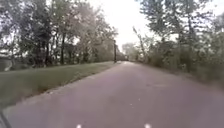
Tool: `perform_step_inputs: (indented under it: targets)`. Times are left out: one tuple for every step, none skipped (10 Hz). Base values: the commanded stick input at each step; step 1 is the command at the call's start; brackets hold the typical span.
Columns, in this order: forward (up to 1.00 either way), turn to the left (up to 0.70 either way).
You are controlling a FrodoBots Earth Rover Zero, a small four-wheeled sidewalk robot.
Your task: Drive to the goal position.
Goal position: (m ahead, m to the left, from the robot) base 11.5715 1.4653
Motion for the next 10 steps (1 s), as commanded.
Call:
perform_step_inputs:
  targets:
    - [1.00,0.00]
    - [1.00,-0.20]
    - [1.00,-0.27]
    - [1.00,-0.27]
    - [1.00,-0.27]
    - [1.00,-0.15]
    - [1.00,0.00]
    - [1.00,0.00]
    - [1.00,0.00]
    - [1.00,0.00]
